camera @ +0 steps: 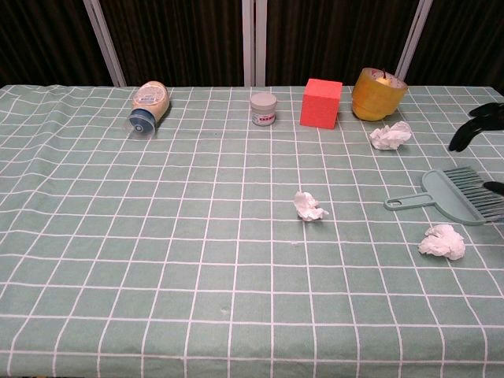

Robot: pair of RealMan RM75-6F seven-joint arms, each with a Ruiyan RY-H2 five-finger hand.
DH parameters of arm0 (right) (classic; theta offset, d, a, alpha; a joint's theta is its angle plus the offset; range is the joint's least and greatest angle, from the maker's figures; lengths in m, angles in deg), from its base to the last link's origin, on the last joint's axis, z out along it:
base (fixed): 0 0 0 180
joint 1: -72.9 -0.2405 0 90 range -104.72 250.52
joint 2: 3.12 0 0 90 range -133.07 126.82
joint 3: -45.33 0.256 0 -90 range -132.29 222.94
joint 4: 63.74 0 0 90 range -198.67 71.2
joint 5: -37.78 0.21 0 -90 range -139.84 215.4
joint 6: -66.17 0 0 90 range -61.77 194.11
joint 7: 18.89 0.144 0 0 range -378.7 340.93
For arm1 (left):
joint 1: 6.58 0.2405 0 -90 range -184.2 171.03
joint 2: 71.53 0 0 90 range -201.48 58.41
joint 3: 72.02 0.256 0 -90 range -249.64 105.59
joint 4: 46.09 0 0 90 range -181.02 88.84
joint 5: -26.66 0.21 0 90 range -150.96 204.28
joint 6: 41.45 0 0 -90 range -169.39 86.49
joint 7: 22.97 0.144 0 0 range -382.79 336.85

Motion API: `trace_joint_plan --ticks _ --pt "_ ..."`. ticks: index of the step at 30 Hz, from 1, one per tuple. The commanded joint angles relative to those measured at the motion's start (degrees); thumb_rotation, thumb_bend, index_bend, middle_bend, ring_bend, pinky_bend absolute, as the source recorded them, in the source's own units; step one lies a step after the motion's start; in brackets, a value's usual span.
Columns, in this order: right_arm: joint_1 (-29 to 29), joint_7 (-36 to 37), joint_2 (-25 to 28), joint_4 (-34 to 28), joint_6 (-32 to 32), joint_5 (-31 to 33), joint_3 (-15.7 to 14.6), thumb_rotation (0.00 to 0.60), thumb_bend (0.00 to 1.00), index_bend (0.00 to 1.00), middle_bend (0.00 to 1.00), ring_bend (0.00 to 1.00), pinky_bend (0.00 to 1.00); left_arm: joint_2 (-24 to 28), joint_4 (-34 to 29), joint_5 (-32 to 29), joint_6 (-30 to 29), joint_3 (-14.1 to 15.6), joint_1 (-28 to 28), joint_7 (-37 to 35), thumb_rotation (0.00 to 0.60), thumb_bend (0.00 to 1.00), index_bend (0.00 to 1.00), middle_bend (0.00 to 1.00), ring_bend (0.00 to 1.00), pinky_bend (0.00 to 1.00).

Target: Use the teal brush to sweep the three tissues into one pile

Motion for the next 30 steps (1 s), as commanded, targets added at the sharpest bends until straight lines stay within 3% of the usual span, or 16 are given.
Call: trace_joint_plan --ticks 1,10,14,30 --pt "-4.91 -3.59 -6.09 6.63 -5.13 1.52 0.24 0.600 0.17 0.32 0.29 0.03 0.00 0.00 -0.07 -0.21 0.13 0.01 0.02 -0.04 0.600 0.02 0.16 0.14 0.07 0.07" --pt "-6.84 -7.70 -13.55 14.21 -3.53 0.80 -0.71 0.600 0.16 0.39 0.35 0.06 0.01 0.10 0.12 -0.64 0.30 0.05 0.20 -0.54 0.600 0.02 0.16 0.14 0.07 0.07" --pt "-6.86 -10.49 -14.63 15.13 -2.12 0.33 -1.37 0.600 0.22 0.39 0.37 0.07 0.01 -0.03 0.37 -0.73 0.28 0.02 0.26 -0.91 0.600 0.02 0.16 0.14 0.07 0.07" --pt "-6.16 -17.09 -17.41 17.20 0.00 0.90 -3.37 0.600 0.25 0.43 0.42 0.11 0.01 -0.62 1.73 -0.78 0.67 0.19 0.32 -2.51 0.600 0.02 0.16 0.14 0.07 0.07"
